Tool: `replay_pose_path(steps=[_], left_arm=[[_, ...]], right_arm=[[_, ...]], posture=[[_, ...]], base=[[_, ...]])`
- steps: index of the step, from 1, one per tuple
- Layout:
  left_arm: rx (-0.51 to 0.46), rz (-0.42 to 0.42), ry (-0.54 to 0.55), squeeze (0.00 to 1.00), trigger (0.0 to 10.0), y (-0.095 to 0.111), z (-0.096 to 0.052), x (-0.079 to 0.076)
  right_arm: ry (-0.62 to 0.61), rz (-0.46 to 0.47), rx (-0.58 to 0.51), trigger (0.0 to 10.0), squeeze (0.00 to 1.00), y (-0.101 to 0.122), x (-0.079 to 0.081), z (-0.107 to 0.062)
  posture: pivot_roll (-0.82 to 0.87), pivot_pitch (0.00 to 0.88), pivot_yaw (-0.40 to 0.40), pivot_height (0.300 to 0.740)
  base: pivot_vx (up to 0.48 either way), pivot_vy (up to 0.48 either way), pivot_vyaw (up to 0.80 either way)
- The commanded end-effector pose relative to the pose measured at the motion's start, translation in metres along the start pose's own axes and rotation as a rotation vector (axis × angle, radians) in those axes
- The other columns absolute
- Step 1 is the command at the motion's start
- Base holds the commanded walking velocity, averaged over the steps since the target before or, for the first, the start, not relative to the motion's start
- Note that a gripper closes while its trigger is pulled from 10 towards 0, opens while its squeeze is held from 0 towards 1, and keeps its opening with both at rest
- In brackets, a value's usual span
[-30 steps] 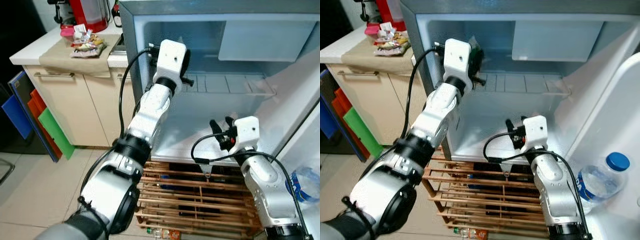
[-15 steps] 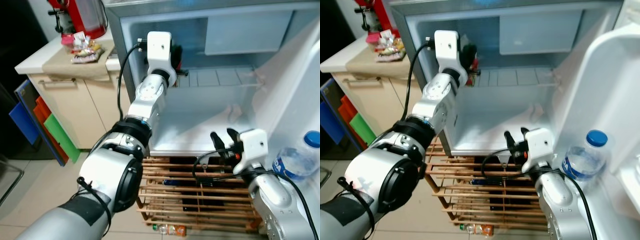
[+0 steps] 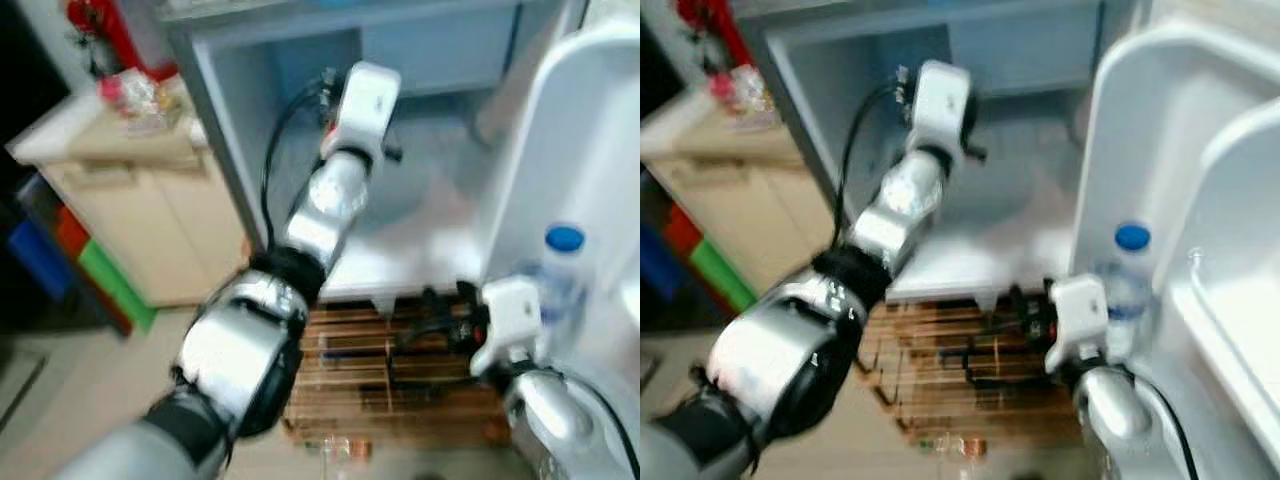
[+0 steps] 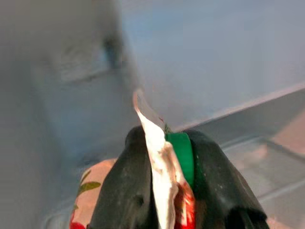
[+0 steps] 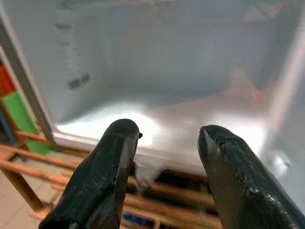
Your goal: Restocking fridge
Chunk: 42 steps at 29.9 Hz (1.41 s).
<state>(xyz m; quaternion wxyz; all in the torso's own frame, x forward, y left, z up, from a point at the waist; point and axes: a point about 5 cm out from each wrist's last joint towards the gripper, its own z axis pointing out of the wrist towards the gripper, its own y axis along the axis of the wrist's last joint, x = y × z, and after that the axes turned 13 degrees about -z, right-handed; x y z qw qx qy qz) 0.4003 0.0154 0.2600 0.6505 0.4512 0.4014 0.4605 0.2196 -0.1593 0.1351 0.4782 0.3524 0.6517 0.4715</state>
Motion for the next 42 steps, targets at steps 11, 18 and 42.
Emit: replay_pose_path(steps=[11,18,42], left_arm=[[-0.021,0.003,0.146,0.00,10.0,0.010,0.004,0.053],[-0.017,-0.062,0.119,0.00,10.0,0.014,0.005,0.062],[-0.122,-0.379,0.115,0.00,10.0,0.039,0.011,0.079]], right_arm=[[0.021,0.024,0.020,10.0,0.00,0.004,0.006,-0.009],[0.024,0.029,0.040,10.0,0.00,0.006,0.011,-0.023],[0.053,0.032,0.094,10.0,0.00,0.021,0.021,-0.066]], posture=[[-0.32,0.093,0.147,0.740],[-0.34,0.138,0.156,0.740],[-0.45,0.245,0.136,0.740]], base=[[0.000,0.000,0.00],[0.000,0.000,0.00],[0.000,0.000,0.00]])
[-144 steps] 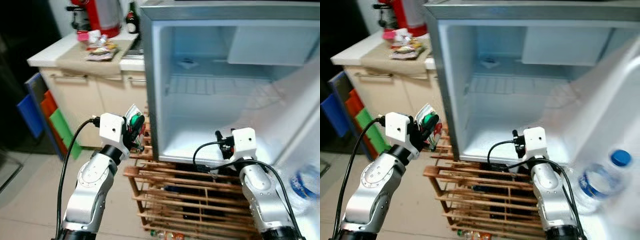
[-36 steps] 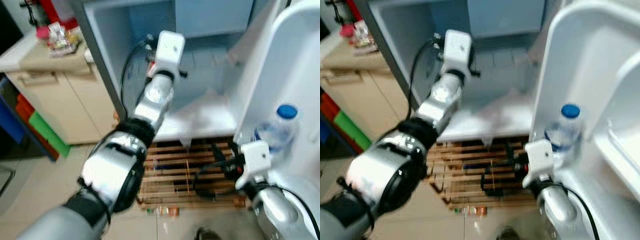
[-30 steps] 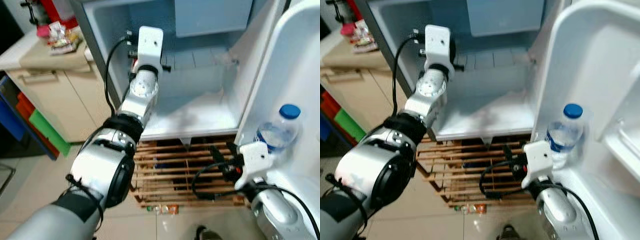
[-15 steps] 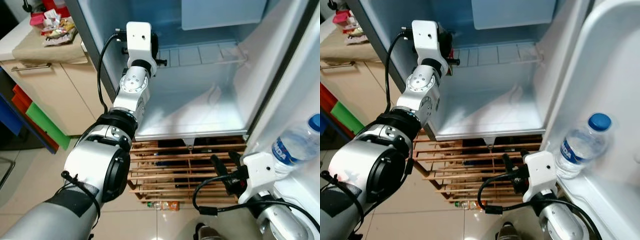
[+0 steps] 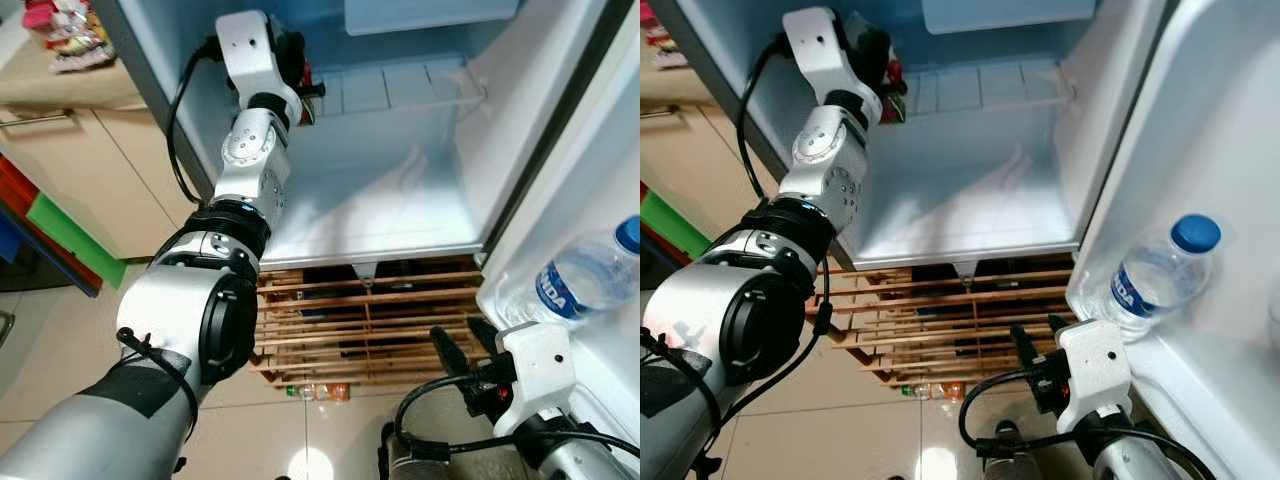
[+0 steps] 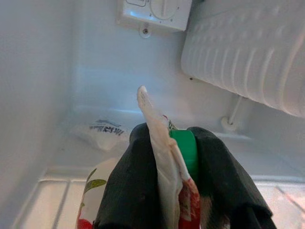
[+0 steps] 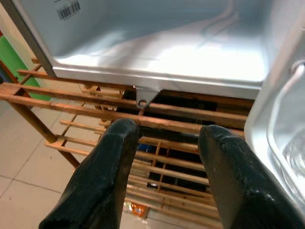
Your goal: Restocking fridge
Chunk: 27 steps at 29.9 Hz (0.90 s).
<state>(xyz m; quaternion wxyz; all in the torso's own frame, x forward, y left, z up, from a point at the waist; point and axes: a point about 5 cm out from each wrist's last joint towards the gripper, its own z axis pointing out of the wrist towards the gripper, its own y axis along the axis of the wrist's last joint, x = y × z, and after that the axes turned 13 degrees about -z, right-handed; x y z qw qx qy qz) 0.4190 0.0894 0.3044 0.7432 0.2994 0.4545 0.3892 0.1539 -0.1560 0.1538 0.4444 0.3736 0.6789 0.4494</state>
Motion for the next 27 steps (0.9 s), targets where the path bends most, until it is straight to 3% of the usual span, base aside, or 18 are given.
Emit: replay_pose_path(steps=[1,4,10,11,12,19,27], left_arm=[[0.048,-0.024,0.050,0.00,10.0,-0.008,-0.003,0.009],[0.049,0.004,0.039,0.00,10.0,-0.010,-0.002,0.002],[0.021,0.064,0.050,0.00,10.0,0.000,0.002,0.004],[0.015,0.069,0.053,0.36,10.0,0.003,0.002,0.006],[0.012,0.073,0.055,0.97,10.0,0.005,0.003,0.007],[-0.025,0.095,0.074,1.00,10.0,0.023,0.008,0.014],[-0.085,0.114,0.038,1.00,10.0,0.049,0.018,0.004]], right_arm=[[0.021,0.013,0.000,10.0,0.00,0.002,0.004,-0.003],[0.022,0.014,0.015,10.0,0.00,0.002,0.005,-0.005],[0.021,0.018,0.025,10.0,0.00,0.002,0.006,-0.007],[0.020,0.019,0.027,10.0,0.00,0.002,0.007,-0.008],[0.020,0.020,0.029,10.0,0.00,0.002,0.007,-0.008],[0.016,0.021,0.036,10.0,0.00,0.002,0.008,-0.008],[0.012,0.020,0.034,10.0,0.00,0.002,0.008,-0.004]], posture=[[-0.45,0.245,0.136,0.740],[-0.45,0.248,0.137,0.740],[-0.45,0.257,0.143,0.740],[-0.45,0.258,0.144,0.740],[-0.45,0.259,0.144,0.740],[-0.46,0.259,0.148,0.740],[-0.45,0.253,0.152,0.740]], base=[[0.000,0.000,0.00],[0.000,0.000,0.00],[0.000,0.000,0.00],[0.000,0.000,0.00],[0.000,0.000,0.00],[0.000,0.000,0.00],[0.000,0.000,0.00]])
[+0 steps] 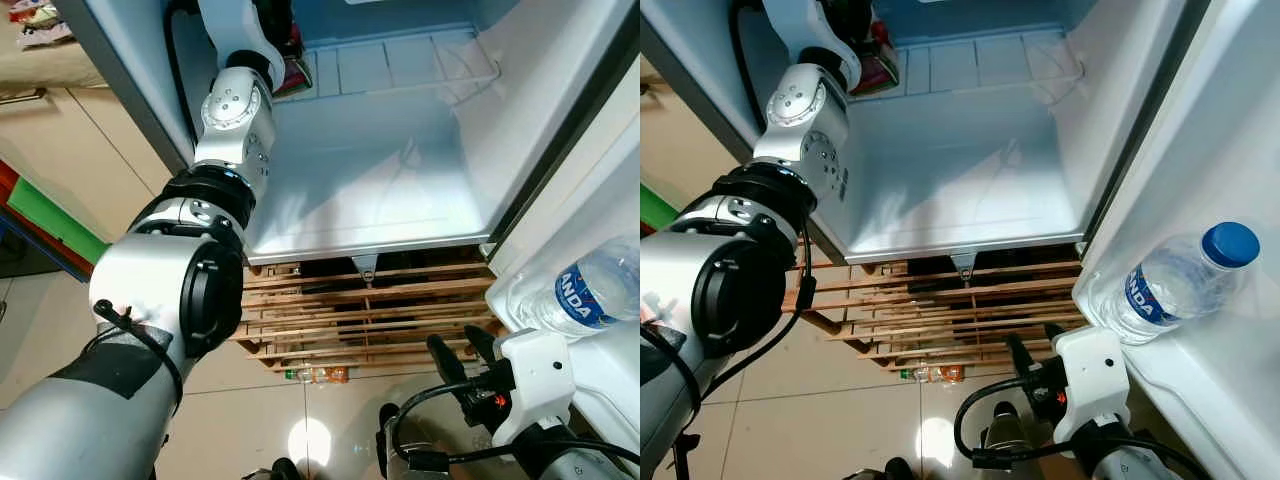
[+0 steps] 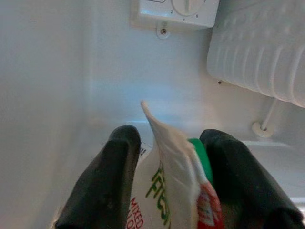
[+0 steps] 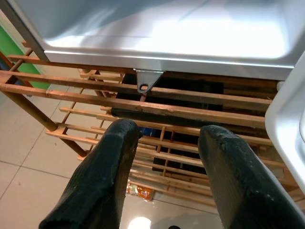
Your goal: Restocking fridge
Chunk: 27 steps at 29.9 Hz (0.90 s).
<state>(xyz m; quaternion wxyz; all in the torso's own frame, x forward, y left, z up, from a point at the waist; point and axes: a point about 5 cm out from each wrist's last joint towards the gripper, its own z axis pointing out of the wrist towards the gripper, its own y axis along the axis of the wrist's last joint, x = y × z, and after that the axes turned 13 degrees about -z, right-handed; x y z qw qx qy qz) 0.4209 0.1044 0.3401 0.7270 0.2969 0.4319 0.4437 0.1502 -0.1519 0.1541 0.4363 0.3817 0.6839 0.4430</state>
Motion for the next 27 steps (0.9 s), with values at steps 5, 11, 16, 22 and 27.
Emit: replay_pose_path(steps=[5,11,16,22,27], left_arm=[[-0.018,0.031,-0.052,1.00,10.0,0.014,0.006,-0.006],[-0.002,0.052,-0.119,1.00,10.0,0.012,0.006,-0.019],[-0.022,0.102,-0.193,1.00,10.0,0.011,0.006,-0.033],[-0.079,0.156,-0.245,1.00,10.0,0.018,0.005,-0.041],[-0.156,0.229,-0.290,1.00,10.0,0.023,0.003,-0.048]], right_arm=[[0.008,0.013,0.006,10.0,0.00,0.001,0.004,0.000],[0.010,0.019,0.005,10.0,0.00,-0.001,0.005,0.003],[0.012,0.025,0.001,10.0,0.00,-0.001,0.006,0.007],[0.018,0.033,-0.016,10.0,0.00,-0.002,0.008,0.017],[0.024,0.034,-0.033,10.0,0.00,-0.002,0.008,0.024]], posture=[[-0.44,0.250,0.154,0.740],[-0.43,0.242,0.159,0.740],[-0.41,0.226,0.163,0.740],[-0.38,0.195,0.170,0.740],[-0.36,0.165,0.170,0.740]], base=[[0.000,0.000,0.00],[0.000,0.000,0.00],[0.000,0.000,0.00],[0.000,0.000,0.00],[0.000,0.000,0.00]])
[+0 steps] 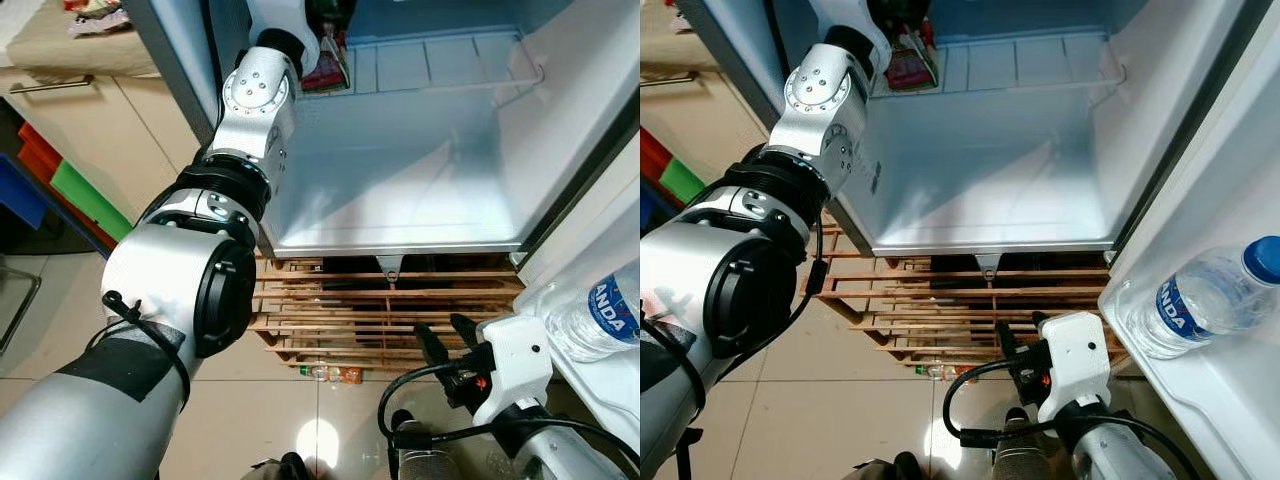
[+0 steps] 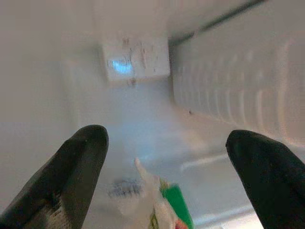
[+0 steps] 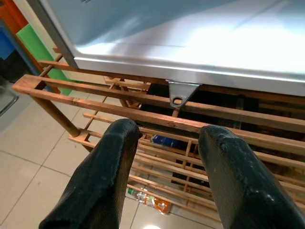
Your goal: Restocking fridge
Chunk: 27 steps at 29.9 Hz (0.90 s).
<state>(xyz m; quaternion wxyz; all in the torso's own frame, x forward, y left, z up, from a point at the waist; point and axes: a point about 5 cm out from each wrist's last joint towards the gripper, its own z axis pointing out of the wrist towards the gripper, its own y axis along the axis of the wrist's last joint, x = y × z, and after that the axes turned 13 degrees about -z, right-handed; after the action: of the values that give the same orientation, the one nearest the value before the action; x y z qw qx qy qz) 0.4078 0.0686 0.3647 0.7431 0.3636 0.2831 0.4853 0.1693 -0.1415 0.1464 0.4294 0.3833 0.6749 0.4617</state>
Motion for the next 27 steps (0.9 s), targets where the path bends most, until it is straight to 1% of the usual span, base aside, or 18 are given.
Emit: replay_pose_path(steps=[1,3,4,5,7,9,10,11,12,14,16,19,21,22,23,26,27], left_arm=[[-0.105,0.069,-0.047,1.00,10.0,0.016,0.002,-0.004],[-0.111,0.061,-0.055,1.00,10.0,0.016,0.002,-0.005],[-0.106,0.044,-0.089,1.00,10.0,0.014,0.001,-0.010],[-0.106,0.044,-0.089,1.00,10.0,0.014,0.001,-0.010],[-0.089,0.007,-0.109,1.00,10.0,0.008,-0.001,-0.015],[-0.052,-0.060,-0.139,1.00,10.0,-0.005,-0.006,-0.025],[-0.041,-0.078,-0.151,1.00,10.0,-0.009,-0.007,-0.028],[-0.041,-0.078,-0.151,1.00,10.0,-0.009,-0.007,-0.028],[-0.033,-0.108,-0.156,1.00,10.0,-0.015,-0.011,-0.033],[-0.033,-0.138,-0.180,1.00,10.0,-0.022,-0.017,-0.041],[-0.048,-0.165,-0.209,1.00,10.0,-0.025,-0.025,-0.049],[-0.049,-0.201,-0.224,1.00,10.0,-0.025,-0.035,-0.049],[-0.046,-0.206,-0.231,1.00,10.0,-0.026,-0.040,-0.047],[-0.031,-0.210,-0.229,1.00,10.0,-0.028,-0.046,-0.045],[-0.013,-0.207,-0.229,1.00,10.0,-0.030,-0.055,-0.042],[0.092,-0.243,-0.198,1.00,10.0,-0.043,-0.085,-0.029],[0.092,-0.243,-0.198,1.00,10.0,-0.043,-0.085,-0.029]], right_arm=[[0.012,0.001,-0.014,10.0,0.00,-0.001,0.002,0.006],[0.014,0.000,-0.018,10.0,0.00,-0.001,0.002,0.007],[0.014,-0.002,-0.025,10.0,0.00,-0.001,0.001,0.011],[0.014,-0.002,-0.025,10.0,0.00,-0.001,0.001,0.011],[0.013,-0.002,-0.032,10.0,0.00,-0.001,0.001,0.015],[0.015,-0.006,-0.047,10.0,0.00,0.000,0.000,0.021],[0.015,-0.008,-0.051,10.0,0.00,0.000,0.000,0.023],[0.015,-0.008,-0.051,10.0,0.00,0.000,0.000,0.023],[0.012,-0.009,-0.059,10.0,0.00,0.000,-0.001,0.026],[0.008,-0.014,-0.071,10.0,0.00,0.001,-0.003,0.030],[0.000,-0.019,-0.089,10.0,0.00,0.002,-0.005,0.036],[-0.006,-0.023,-0.109,10.0,0.00,0.004,-0.007,0.043],[-0.007,-0.026,-0.117,10.0,0.00,0.004,-0.009,0.048],[-0.013,-0.029,-0.127,10.0,0.00,0.005,-0.011,0.052],[-0.024,-0.033,-0.138,10.0,0.00,0.006,-0.014,0.056],[-0.063,-0.051,-0.162,10.0,0.00,0.009,-0.022,0.067],[-0.063,-0.051,-0.162,10.0,0.00,0.009,-0.022,0.067]], posture=[[-0.36,0.154,0.170,0.740],[-0.36,0.150,0.170,0.740],[-0.34,0.135,0.168,0.740],[-0.34,0.135,0.168,0.740],[-0.34,0.124,0.168,0.740],[-0.33,0.098,0.173,0.740],[-0.33,0.094,0.173,0.740],[-0.33,0.094,0.173,0.740],[-0.32,0.081,0.175,0.740],[-0.32,0.064,0.180,0.740],[-0.32,0.043,0.183,0.740],[-0.31,0.018,0.185,0.740],[-0.30,0.000,0.183,0.740],[-0.29,0.000,0.183,0.740],[-0.29,0.000,0.186,0.740],[-0.28,0.000,0.185,0.740],[-0.28,0.000,0.185,0.740]], base=[[0.000,0.000,0.00],[0.000,0.000,0.00],[0.000,0.000,0.00],[0.000,0.000,0.00],[0.000,0.000,0.00],[0.000,0.000,0.00],[0.000,0.000,0.00],[0.000,0.000,0.00],[0.000,0.000,0.00],[0.000,0.000,0.00],[0.000,0.000,0.00],[0.000,0.000,0.00],[0.000,0.000,0.00],[0.000,0.000,0.00],[0.000,0.000,0.00],[0.000,0.000,0.00],[0.000,0.000,0.00]])
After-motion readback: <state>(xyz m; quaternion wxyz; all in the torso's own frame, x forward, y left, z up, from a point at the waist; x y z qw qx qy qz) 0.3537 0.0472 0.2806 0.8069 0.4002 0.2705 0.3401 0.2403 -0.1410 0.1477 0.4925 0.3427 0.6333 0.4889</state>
